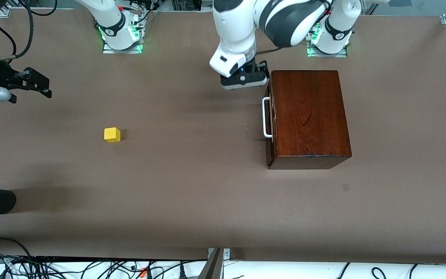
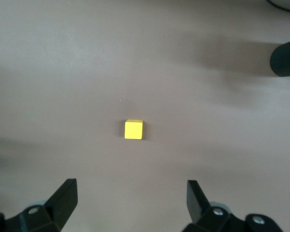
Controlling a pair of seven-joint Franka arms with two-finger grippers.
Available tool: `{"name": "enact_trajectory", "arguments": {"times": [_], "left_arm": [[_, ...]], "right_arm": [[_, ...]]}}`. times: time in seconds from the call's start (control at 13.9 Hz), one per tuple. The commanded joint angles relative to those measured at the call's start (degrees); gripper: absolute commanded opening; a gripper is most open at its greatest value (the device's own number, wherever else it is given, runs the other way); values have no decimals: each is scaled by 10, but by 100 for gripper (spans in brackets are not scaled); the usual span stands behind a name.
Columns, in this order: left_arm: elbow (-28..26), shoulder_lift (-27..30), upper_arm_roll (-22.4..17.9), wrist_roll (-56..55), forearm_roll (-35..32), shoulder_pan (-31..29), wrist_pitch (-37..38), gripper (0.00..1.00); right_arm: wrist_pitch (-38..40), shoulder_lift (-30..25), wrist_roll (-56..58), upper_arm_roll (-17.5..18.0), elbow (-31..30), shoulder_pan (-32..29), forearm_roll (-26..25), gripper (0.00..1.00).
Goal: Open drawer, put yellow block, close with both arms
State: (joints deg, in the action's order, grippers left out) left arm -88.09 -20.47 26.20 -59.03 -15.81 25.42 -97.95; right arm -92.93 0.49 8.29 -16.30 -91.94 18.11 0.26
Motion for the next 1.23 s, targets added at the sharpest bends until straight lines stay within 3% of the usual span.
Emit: {"name": "enact_trajectory", "arguments": {"times": [0.0,0.22,0.43,1.15], "left_arm": [[8,-31,1,0,-33,-4,-12,100],[-37,-38,-1,15,-55,-12,-59,100],[-40,-55,-2,56,-58,-30,-64,100],[-40,-117,-5,38,-97,-47,-108,100]], "right_arm": [[6,2,9,-1,6,-3,11,100],[6,2,9,-1,6,-3,11,100],[6,2,9,-1,6,-2,11,100],[6,2,9,-1,6,-3,11,100]]}}
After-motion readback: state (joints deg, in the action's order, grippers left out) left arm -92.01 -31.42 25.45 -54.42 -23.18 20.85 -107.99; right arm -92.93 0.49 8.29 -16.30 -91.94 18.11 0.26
